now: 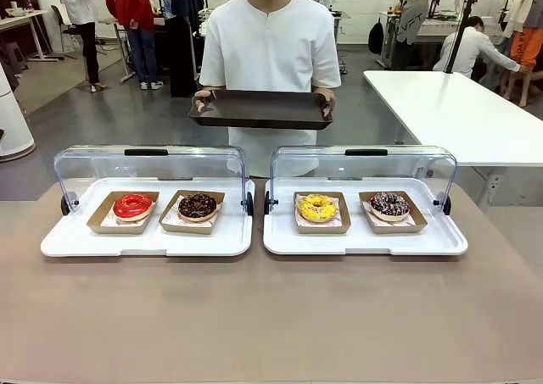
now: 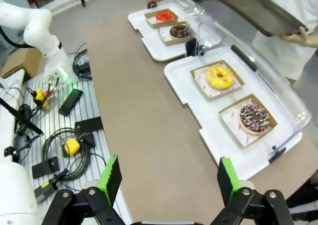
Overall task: Provide the desired donut to the person.
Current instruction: Pick up and lift the Paper togo box containing the Donut pointed at by the person.
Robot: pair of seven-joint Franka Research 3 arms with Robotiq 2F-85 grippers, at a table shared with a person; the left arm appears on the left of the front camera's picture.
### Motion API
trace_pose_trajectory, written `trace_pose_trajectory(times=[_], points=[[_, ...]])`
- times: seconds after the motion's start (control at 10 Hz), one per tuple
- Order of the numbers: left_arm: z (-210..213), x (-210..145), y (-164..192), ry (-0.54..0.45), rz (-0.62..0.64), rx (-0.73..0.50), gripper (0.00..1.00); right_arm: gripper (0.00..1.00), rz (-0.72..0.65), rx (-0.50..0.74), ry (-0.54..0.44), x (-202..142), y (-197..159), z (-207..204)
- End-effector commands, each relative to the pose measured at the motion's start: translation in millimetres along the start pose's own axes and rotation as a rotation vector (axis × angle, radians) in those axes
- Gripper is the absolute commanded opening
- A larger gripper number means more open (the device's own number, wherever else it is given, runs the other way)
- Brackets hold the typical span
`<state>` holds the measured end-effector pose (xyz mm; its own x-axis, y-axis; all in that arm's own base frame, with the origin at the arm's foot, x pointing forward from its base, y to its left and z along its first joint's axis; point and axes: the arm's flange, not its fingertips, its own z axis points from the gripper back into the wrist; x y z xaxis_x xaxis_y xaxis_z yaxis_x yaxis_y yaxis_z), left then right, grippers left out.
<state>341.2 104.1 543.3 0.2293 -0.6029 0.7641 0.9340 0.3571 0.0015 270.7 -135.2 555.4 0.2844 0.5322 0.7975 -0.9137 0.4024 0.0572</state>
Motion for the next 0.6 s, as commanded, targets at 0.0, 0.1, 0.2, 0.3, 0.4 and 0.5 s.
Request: trace_pose_trajectory(times=[0.0,0.1,0.2,0.3,0.4,0.5], points=[[4,-2,1,0.007,-0.036,-0.001,1.0,1.0,0.0,-0.012,-0.021,2,-4,3],[3,0,-1,0.016,-0.065,0.0,1.0,1.0,-0.015,-0.032,-0.025,3,-5,3],[2,2,-5,0.029,-0.084,0.005,1.0,1.0,-0.023,-0.045,-0.026,3,-6,2],[0,3,-9,0.041,-0.095,0.012,1.0,1.0,-0.032,-0.051,-0.023,4,-7,1],[1,2,-9,0.059,-0.097,0.025,1.0,1.0,-0.038,-0.058,-0.02,4,-8,0],[1,2,-8,0.058,-0.1,0.027,1.0,1.0,-0.044,-0.065,-0.026,4,-9,0]])
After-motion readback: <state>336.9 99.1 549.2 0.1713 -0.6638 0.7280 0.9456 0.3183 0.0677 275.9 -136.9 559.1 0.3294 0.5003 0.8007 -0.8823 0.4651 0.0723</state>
